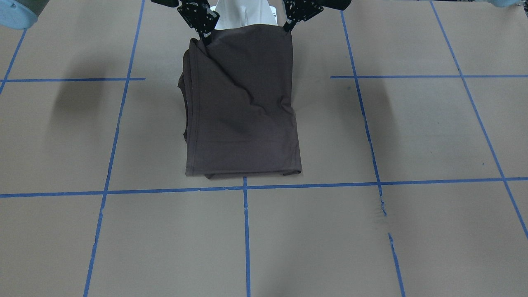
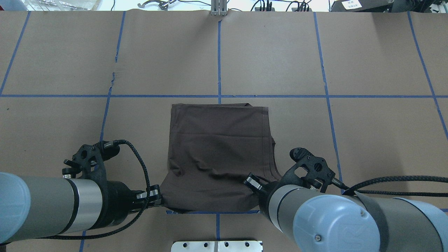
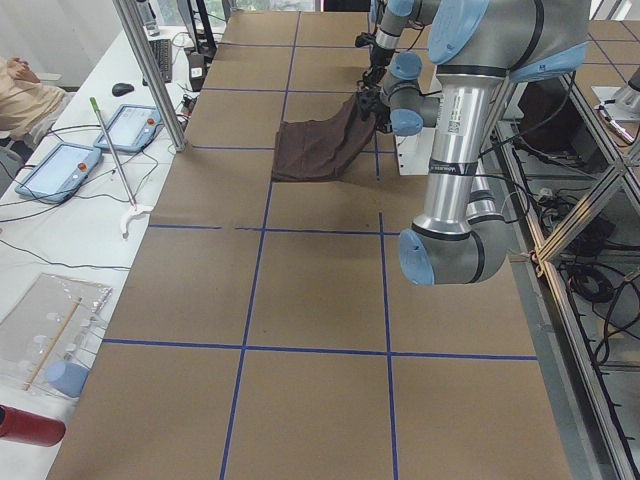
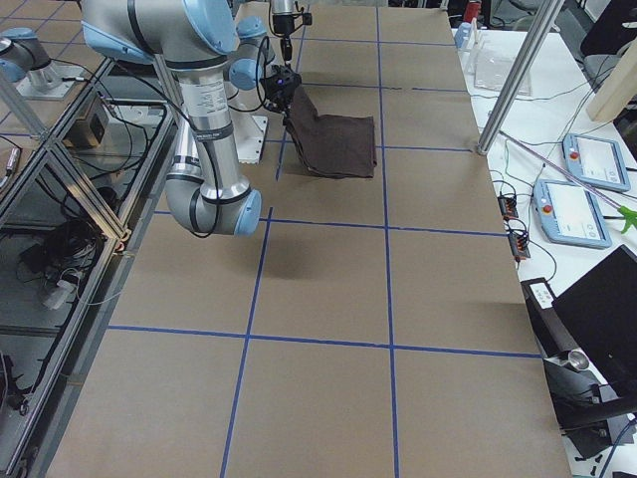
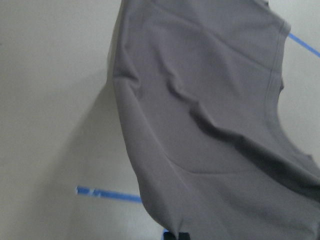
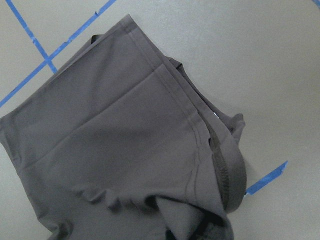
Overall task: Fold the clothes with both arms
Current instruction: 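Lift the near edge with both grippers and fold it toward the far edge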
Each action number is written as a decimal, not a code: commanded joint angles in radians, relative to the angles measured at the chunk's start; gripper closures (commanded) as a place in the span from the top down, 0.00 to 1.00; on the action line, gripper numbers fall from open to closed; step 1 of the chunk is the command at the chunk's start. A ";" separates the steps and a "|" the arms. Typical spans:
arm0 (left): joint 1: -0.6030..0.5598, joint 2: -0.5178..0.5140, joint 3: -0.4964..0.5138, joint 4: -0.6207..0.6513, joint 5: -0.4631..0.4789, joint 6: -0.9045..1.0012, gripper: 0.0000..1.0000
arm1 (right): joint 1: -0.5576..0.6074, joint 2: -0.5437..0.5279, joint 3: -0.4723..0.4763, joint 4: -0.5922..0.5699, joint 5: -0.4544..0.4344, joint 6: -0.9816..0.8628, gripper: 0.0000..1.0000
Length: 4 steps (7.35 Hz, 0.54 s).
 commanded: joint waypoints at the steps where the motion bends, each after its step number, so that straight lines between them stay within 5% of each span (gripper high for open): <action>1: -0.056 -0.099 0.078 0.045 -0.012 0.066 0.00 | 0.048 0.021 -0.064 -0.010 -0.001 -0.025 0.00; 4: -0.223 -0.199 0.304 0.028 -0.018 0.235 0.00 | 0.185 0.101 -0.301 0.140 0.010 -0.099 0.00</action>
